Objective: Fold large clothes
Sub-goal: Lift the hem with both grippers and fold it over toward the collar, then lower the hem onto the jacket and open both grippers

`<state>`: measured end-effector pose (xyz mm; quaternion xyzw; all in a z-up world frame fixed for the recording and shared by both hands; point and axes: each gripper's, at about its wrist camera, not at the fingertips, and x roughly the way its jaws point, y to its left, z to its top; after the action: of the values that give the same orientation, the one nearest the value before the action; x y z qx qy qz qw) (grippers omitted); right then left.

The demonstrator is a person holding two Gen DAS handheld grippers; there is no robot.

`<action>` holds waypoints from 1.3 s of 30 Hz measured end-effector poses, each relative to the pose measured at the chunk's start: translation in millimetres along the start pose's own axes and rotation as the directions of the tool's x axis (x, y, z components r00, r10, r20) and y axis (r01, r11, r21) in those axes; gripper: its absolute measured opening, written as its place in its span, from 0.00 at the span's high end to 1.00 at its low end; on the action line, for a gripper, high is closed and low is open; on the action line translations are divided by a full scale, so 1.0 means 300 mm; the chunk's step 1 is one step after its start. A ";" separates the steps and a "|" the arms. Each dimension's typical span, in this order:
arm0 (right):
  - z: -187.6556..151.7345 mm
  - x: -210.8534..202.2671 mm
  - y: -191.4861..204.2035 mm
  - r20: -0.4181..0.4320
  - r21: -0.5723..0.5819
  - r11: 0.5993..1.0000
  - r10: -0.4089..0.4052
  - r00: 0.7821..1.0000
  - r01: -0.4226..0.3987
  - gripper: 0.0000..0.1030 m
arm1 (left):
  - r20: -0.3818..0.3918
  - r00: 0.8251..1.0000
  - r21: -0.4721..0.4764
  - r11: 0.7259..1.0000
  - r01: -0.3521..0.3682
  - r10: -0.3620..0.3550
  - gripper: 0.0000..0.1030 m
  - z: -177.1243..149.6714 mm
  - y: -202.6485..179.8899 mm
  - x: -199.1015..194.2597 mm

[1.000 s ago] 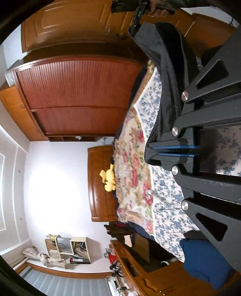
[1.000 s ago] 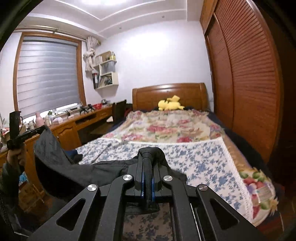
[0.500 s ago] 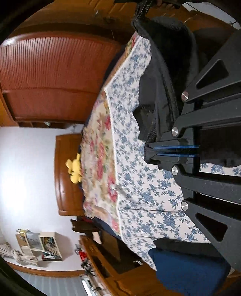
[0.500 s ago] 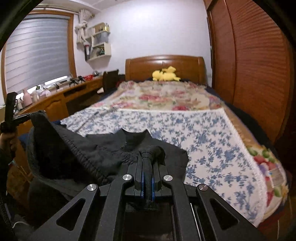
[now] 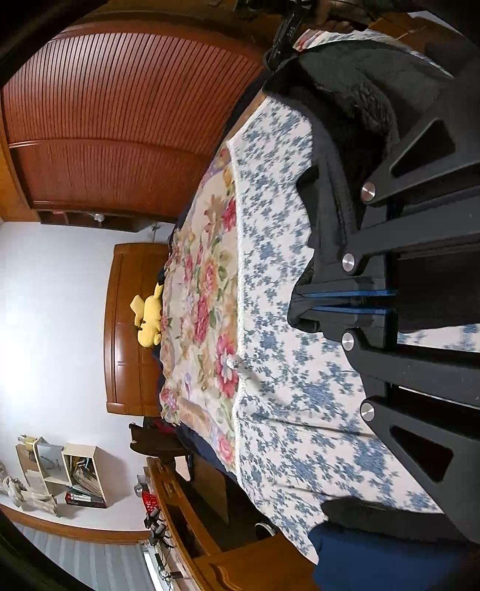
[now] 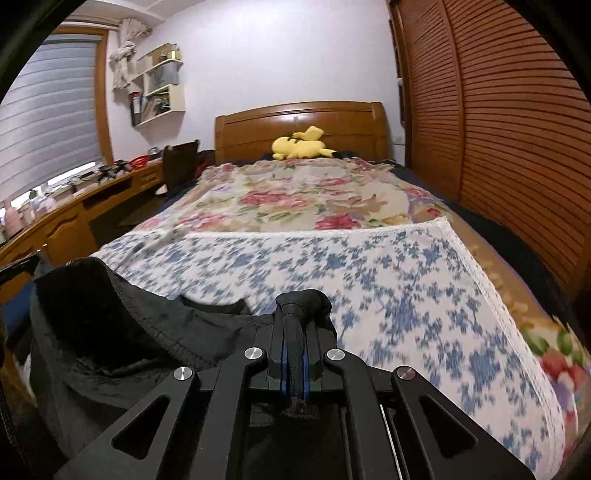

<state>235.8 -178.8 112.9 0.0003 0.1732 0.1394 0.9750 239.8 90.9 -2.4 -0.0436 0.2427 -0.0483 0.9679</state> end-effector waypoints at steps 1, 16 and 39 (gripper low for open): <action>-0.004 0.079 -0.004 -0.003 0.001 1.000 -0.008 1.000 0.008 0.95 | 0.000 1.000 0.001 1.000 0.001 -0.001 0.96 0.006 -0.002 0.022; 0.007 0.368 0.081 -0.113 -0.075 0.992 -0.106 0.988 0.098 0.95 | -0.015 1.000 0.043 0.999 0.014 -0.013 0.95 -0.052 -0.043 0.217; 0.082 0.380 0.132 -0.196 -0.067 0.990 -0.136 0.971 0.125 0.57 | -0.028 0.996 -0.020 0.996 0.088 -0.088 0.24 -0.067 0.010 0.204</action>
<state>336.1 -108.7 99.6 -0.0516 0.2663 0.0788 0.9593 284.2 85.5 -48.9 -0.0628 0.2549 -0.0892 0.9608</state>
